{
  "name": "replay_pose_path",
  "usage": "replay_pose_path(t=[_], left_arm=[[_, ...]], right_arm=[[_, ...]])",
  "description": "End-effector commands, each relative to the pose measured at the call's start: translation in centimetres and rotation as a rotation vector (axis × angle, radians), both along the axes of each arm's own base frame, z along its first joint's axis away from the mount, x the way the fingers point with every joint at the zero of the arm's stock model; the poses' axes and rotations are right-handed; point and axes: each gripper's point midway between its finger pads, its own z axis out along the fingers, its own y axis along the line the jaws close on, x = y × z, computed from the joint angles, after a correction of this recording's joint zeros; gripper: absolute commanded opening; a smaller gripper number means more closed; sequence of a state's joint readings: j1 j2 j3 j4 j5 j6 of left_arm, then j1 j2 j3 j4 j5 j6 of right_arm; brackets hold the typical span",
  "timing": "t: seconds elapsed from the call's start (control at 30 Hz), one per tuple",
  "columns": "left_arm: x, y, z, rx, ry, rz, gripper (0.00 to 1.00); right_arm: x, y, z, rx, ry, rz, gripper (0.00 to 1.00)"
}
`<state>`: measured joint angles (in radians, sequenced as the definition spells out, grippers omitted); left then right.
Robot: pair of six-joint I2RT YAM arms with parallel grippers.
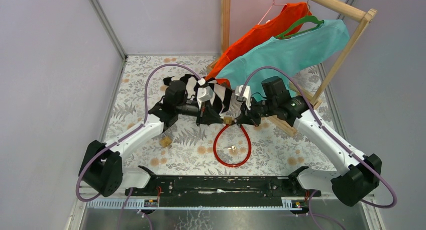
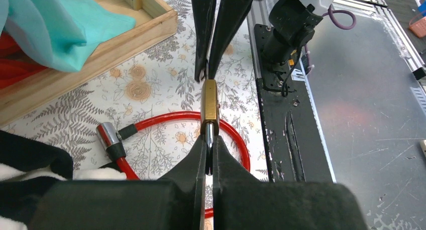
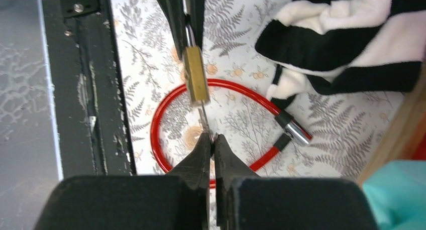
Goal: Lock with the key
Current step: Lock the lock, then place the key at the center of the board.
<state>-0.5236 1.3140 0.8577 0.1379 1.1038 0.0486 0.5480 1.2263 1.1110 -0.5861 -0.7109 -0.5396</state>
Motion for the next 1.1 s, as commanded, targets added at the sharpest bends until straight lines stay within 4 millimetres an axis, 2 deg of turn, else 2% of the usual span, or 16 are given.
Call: replay_pose_path(t=[0.0, 0.17, 0.27, 0.37, 0.47, 0.57, 0.7, 0.83, 0.93, 1.07], left_arm=[[0.4, 0.5, 1.2, 0.013, -0.048, 0.028, 0.0], [2.2, 1.4, 2.1, 0.045, -0.042, 0.134, 0.0], [4.0, 2.2, 3.2, 0.069, -0.061, 0.221, 0.0], [6.3, 3.5, 4.3, 0.084, -0.065, 0.34, 0.0], [9.5, 5.8, 4.7, 0.119, -0.066, 0.52, 0.0], [11.8, 8.3, 4.7, 0.134, -0.051, 0.65, 0.0], [14.1, 11.5, 4.7, 0.142, -0.015, 0.799, 0.0], [15.6, 14.0, 5.4, 0.134, 0.01, 0.923, 0.0], [15.9, 15.2, 5.7, 0.107, 0.035, 0.98, 0.0], [15.8, 16.3, 5.2, 0.069, 0.094, 1.027, 0.0]], right_arm=[[1.9, -2.7, 1.0, -0.063, -0.126, -0.077, 0.0], [3.0, -5.6, 0.0, -0.104, -0.143, -0.172, 0.0], [2.6, -5.8, -1.3, -0.104, -0.138, -0.186, 0.0], [2.2, -4.7, -1.7, -0.107, -0.118, -0.163, 0.0], [1.5, -2.2, -3.2, -0.145, -0.13, -0.112, 0.0], [0.1, 1.0, -5.6, -0.179, -0.163, -0.018, 0.0], [-2.0, 5.7, -9.1, -0.205, -0.12, 0.108, 0.0], [-4.5, 10.7, -11.1, -0.231, -0.113, 0.207, 0.0], [-5.7, 13.8, -12.4, -0.263, -0.084, 0.234, 0.0], [-5.8, 16.6, -13.9, -0.292, 0.002, 0.213, 0.0]])
